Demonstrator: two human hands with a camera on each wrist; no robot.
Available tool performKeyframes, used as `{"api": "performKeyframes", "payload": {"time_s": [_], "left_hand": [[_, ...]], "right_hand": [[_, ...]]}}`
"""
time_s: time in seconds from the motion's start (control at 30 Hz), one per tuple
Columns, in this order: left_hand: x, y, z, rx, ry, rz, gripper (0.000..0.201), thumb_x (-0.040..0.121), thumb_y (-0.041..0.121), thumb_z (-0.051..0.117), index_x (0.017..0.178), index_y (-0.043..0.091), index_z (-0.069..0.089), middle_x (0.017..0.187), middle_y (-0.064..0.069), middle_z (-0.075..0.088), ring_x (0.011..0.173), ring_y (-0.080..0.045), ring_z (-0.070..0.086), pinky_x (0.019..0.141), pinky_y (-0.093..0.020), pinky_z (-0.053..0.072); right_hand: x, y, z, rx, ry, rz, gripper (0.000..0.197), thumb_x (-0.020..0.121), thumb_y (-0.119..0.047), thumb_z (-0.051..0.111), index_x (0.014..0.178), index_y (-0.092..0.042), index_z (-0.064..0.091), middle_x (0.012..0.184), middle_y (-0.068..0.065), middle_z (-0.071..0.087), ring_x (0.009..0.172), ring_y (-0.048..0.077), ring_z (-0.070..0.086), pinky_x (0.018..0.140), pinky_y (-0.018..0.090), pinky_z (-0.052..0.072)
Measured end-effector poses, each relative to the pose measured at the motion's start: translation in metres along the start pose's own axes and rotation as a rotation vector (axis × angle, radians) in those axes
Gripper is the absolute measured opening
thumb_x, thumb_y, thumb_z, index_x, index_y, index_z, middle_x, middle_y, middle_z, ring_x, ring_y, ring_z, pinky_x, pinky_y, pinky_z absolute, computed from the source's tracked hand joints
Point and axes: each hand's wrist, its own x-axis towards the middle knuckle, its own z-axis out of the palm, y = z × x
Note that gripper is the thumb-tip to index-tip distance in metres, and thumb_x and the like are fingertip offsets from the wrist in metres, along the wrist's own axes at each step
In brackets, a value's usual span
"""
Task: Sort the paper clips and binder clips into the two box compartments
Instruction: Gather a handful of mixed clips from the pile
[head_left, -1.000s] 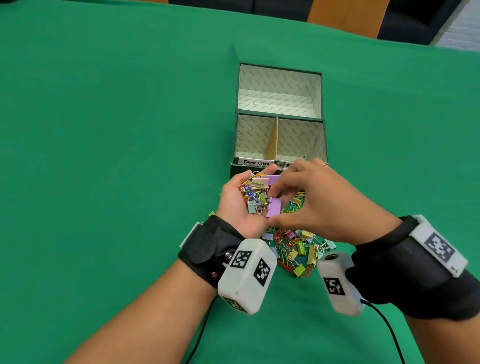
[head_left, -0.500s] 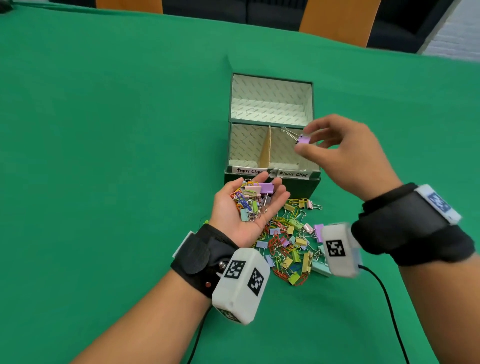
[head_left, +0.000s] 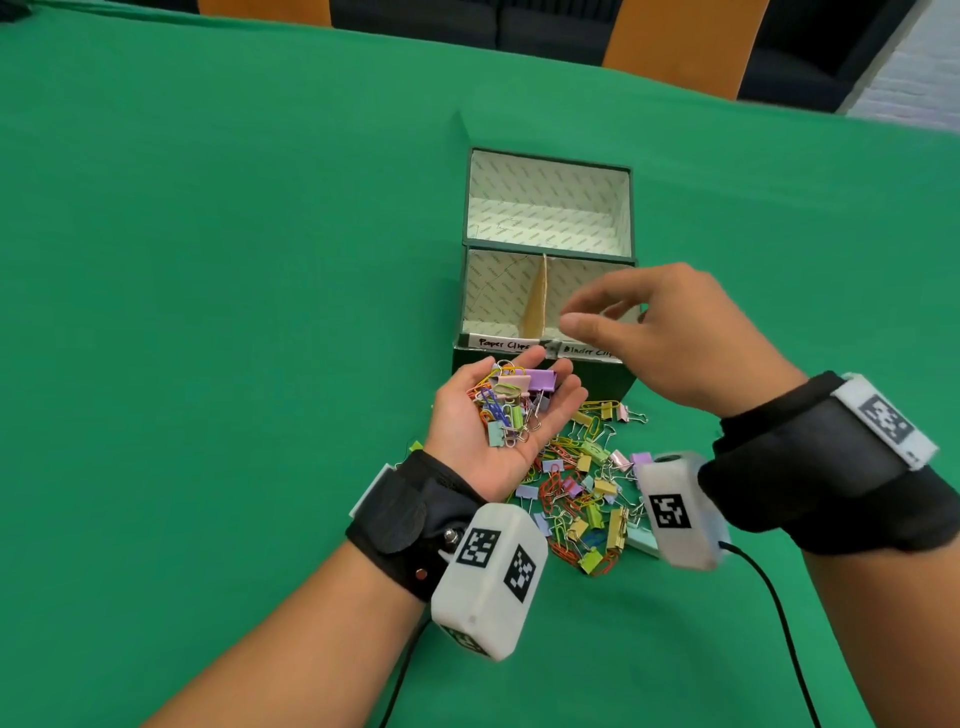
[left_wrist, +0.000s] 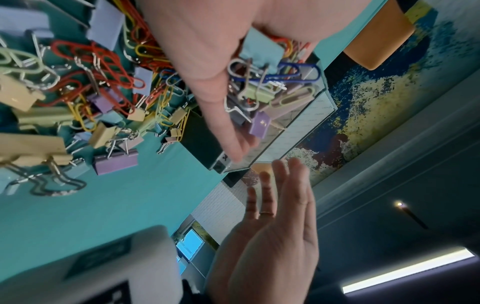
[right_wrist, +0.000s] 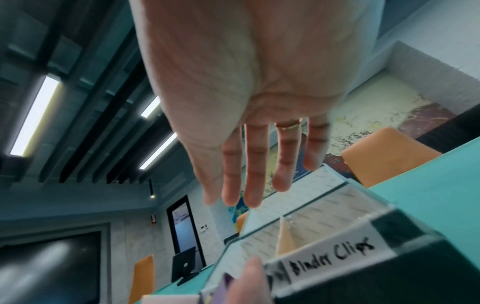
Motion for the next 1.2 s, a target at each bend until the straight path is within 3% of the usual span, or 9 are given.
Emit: {"api": "performKeyframes", "payload": {"time_s": [0.1, 0.17, 0.27, 0.37, 0.5, 0.6, 0.73, 1.07, 1.2], "left_hand": [[0.0, 0.0, -0.001, 0.011, -0.007, 0.005, 0.044, 0.094, 0.027, 0.042, 0.121, -0.004, 0.058, 0.1, -0.029, 0.065, 0.082, -0.04, 0.068, 0.081, -0.055, 0.053], [0.001, -0.001, -0.001, 0.027, -0.015, 0.013, 0.045, 0.095, 0.027, 0.04, 0.124, -0.003, 0.056, 0.103, -0.028, 0.065, 0.085, -0.038, 0.068, 0.083, -0.053, 0.053], [0.0, -0.001, 0.0, 0.047, -0.029, 0.019, 0.044, 0.096, 0.028, 0.038, 0.118, -0.003, 0.059, 0.104, -0.026, 0.066, 0.078, -0.033, 0.069, 0.082, -0.049, 0.053], [-0.001, -0.002, 0.001, 0.041, -0.042, 0.015, 0.041, 0.097, 0.028, 0.036, 0.11, -0.003, 0.06, 0.098, -0.027, 0.068, 0.07, -0.035, 0.07, 0.074, -0.046, 0.057], [-0.002, -0.003, 0.002, 0.047, -0.027, 0.017, 0.04, 0.096, 0.026, 0.038, 0.11, -0.003, 0.062, 0.095, -0.026, 0.069, 0.077, -0.035, 0.071, 0.082, -0.05, 0.052], [-0.001, -0.003, 0.002, 0.01, -0.029, 0.016, 0.042, 0.095, 0.025, 0.041, 0.12, -0.004, 0.058, 0.102, -0.027, 0.067, 0.083, -0.037, 0.07, 0.087, -0.054, 0.05], [-0.002, -0.002, 0.002, -0.037, -0.069, -0.023, 0.04, 0.097, 0.025, 0.04, 0.122, -0.003, 0.056, 0.11, -0.031, 0.064, 0.091, -0.044, 0.068, 0.09, -0.058, 0.046], [0.001, -0.001, -0.001, -0.039, -0.086, -0.057, 0.041, 0.094, 0.026, 0.042, 0.121, -0.001, 0.057, 0.123, -0.032, 0.058, 0.107, -0.046, 0.061, 0.09, -0.055, 0.048], [0.001, -0.001, -0.002, -0.035, -0.09, -0.058, 0.038, 0.095, 0.026, 0.042, 0.109, -0.004, 0.06, 0.119, -0.033, 0.059, 0.107, -0.047, 0.059, 0.092, -0.057, 0.046]], "right_hand": [[-0.001, -0.006, -0.001, -0.058, -0.111, -0.029, 0.009, 0.083, -0.045, 0.068, 0.082, -0.037, 0.072, 0.059, -0.028, 0.058, 0.066, -0.011, 0.055, 0.055, 0.007, 0.034], [-0.001, -0.008, 0.003, -0.124, -0.172, -0.032, 0.009, 0.081, -0.047, 0.069, 0.083, -0.04, 0.073, 0.06, -0.027, 0.062, 0.063, -0.01, 0.055, 0.053, 0.006, 0.036], [-0.005, -0.005, 0.015, -0.204, -0.205, -0.022, 0.018, 0.079, -0.05, 0.069, 0.09, -0.038, 0.075, 0.084, -0.01, 0.069, 0.085, 0.012, 0.058, 0.075, 0.031, 0.049], [-0.01, -0.006, 0.022, -0.181, -0.184, -0.005, 0.017, 0.079, -0.047, 0.07, 0.084, -0.032, 0.074, 0.081, -0.012, 0.063, 0.091, 0.018, 0.054, 0.08, 0.035, 0.048], [-0.011, -0.003, 0.02, -0.114, -0.177, 0.029, 0.021, 0.08, -0.047, 0.07, 0.079, -0.026, 0.073, 0.08, -0.01, 0.063, 0.077, 0.007, 0.055, 0.066, 0.027, 0.045], [-0.009, -0.002, 0.012, -0.003, -0.154, 0.092, 0.017, 0.083, -0.042, 0.07, 0.076, -0.027, 0.074, 0.054, -0.019, 0.059, 0.052, -0.005, 0.051, 0.044, 0.011, 0.032], [-0.008, 0.0, 0.008, 0.118, -0.092, 0.126, 0.02, 0.086, -0.036, 0.067, 0.071, -0.026, 0.075, 0.046, -0.02, 0.059, 0.038, -0.001, 0.045, 0.037, 0.008, 0.029], [-0.013, 0.002, 0.013, 0.343, 0.003, 0.112, 0.011, 0.084, -0.036, 0.071, 0.081, -0.027, 0.074, 0.064, -0.011, 0.071, 0.052, -0.005, 0.058, 0.052, 0.011, 0.043], [-0.01, 0.005, 0.009, 0.374, 0.126, 0.11, 0.011, 0.084, -0.04, 0.071, 0.08, -0.029, 0.074, 0.071, -0.003, 0.072, 0.066, 0.014, 0.064, 0.065, 0.029, 0.054]]}}
